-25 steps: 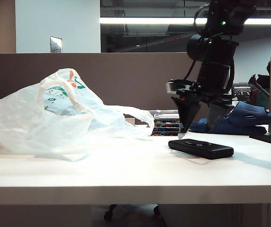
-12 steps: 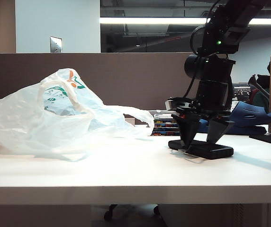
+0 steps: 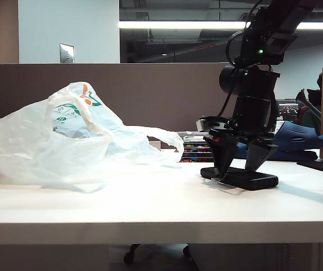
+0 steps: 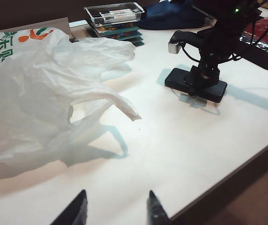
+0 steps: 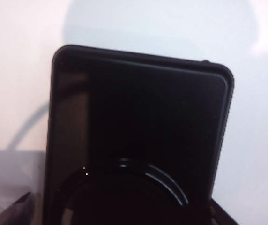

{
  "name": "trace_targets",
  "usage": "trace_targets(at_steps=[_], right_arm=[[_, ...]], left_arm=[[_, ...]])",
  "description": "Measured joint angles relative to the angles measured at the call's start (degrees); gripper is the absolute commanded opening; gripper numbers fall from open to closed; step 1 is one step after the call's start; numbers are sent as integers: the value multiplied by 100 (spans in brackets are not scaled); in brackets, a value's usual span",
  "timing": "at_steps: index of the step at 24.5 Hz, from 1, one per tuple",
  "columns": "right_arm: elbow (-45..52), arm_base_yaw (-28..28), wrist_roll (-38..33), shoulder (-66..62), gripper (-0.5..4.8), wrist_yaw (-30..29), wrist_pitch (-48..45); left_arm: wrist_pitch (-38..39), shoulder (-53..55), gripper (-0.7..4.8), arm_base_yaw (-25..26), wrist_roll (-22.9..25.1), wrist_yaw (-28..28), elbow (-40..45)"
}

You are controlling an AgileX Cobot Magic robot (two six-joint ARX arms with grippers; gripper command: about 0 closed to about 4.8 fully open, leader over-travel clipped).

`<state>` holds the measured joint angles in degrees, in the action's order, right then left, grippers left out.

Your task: Put the power bank into the bag.

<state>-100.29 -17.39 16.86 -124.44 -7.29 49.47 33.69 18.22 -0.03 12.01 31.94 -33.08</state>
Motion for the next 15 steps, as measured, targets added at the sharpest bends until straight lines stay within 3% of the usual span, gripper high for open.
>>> trace_targets(at_steps=[3, 6, 9, 12, 15], right_arm=[[0, 0, 0, 0, 479, 0, 9], [0, 0, 0, 0, 425, 2, 9], [-2, 7, -4, -2, 424, 22, 9], [-2, 4, -4, -2, 360, 26, 24], [-9, 4, -31, 4, 353, 22, 74]], left_arm=[[0, 0, 156, 0, 0, 0, 0], [0, 0, 156, 0, 0, 0, 0], [0, 0, 156, 0, -2, 0, 0], [0, 0, 156, 0, -2, 0, 0], [-2, 0, 156, 0, -2, 0, 0]])
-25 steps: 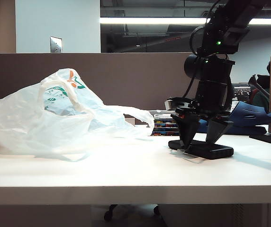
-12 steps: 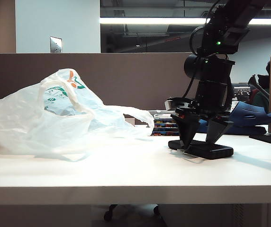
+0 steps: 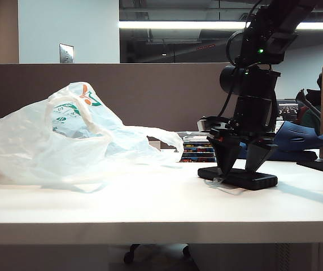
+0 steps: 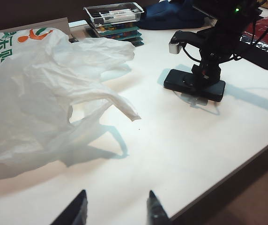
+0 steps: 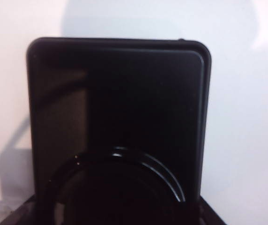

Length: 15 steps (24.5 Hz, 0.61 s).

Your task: Put the power bank into the bag.

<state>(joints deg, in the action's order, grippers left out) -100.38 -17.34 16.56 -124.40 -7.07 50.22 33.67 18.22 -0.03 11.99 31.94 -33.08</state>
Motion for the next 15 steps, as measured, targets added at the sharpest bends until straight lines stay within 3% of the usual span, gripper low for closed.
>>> trace_targets(at_steps=[4, 15], right_arm=[[0, 0, 0, 0, 291, 0, 0], [-7, -2, 0, 2, 291, 61, -2]], left_arm=[[2, 0, 156, 0, 0, 0, 0], [2, 0, 156, 0, 2, 0, 0]])
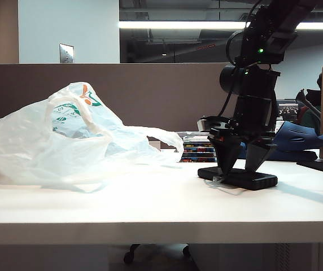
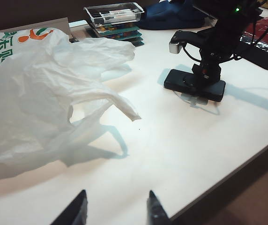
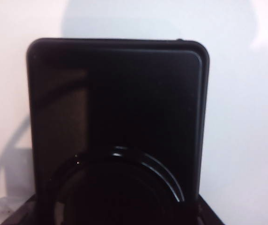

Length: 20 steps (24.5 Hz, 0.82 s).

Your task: Put the power bank into the bag.

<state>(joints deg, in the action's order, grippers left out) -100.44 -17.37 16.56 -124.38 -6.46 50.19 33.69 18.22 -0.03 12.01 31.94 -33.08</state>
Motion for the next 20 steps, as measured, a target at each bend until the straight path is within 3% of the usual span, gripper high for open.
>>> trace_targets(at_steps=[9, 12, 14, 16, 17, 20], right_arm=[[-1108, 2, 2, -87, 291, 46, 605], [-1362, 0, 2, -87, 291, 44, 1016], [-1445, 2, 2, -87, 291, 33, 1207], [-1502, 0, 0, -85, 291, -127, 1268], [-1502, -11, 0, -85, 291, -181, 1270], [-1499, -118, 0, -85, 291, -223, 1318]], left_arm=[[-31, 2, 157, 0, 0, 0, 0], [-350, 7, 160, 0, 2, 2, 0], [-737, 66, 196, -2, 0, 2, 0], [-1115, 278, 284, -2, 0, 15, -11], [-1169, 345, 304, 0, -2, 61, -13], [-1296, 636, 311, -2, 9, 240, -15]])
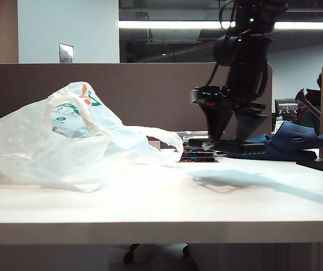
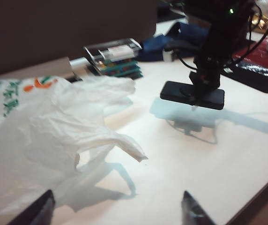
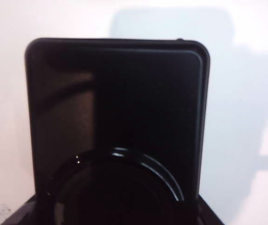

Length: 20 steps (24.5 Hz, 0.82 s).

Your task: Put the power bank into the bag.

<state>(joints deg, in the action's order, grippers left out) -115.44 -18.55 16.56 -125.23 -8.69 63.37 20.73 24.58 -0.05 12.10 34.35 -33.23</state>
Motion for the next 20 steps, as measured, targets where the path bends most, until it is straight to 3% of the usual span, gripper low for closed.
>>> trace_targets(at_steps=[3, 6, 13, 18, 20], right_arm=[[0, -236, 2, 0, 291, -15, 9], [0, -382, 0, 0, 291, -17, -13], [-293, -501, 0, -2, 291, -31, 22], [-573, -501, -33, -2, 291, -195, 83], [-765, -507, -90, 0, 291, -269, 133]], left_arm=[[-212, 481, 312, 0, 302, 2, -96], [-411, 962, 355, 0, 610, -2, -387], [-466, 1971, 401, -2, 914, -4, -1342], [-466, 2608, 405, -2, 1064, -4, -1808], [-509, 3012, 406, -2, 1427, 7, -2046]])
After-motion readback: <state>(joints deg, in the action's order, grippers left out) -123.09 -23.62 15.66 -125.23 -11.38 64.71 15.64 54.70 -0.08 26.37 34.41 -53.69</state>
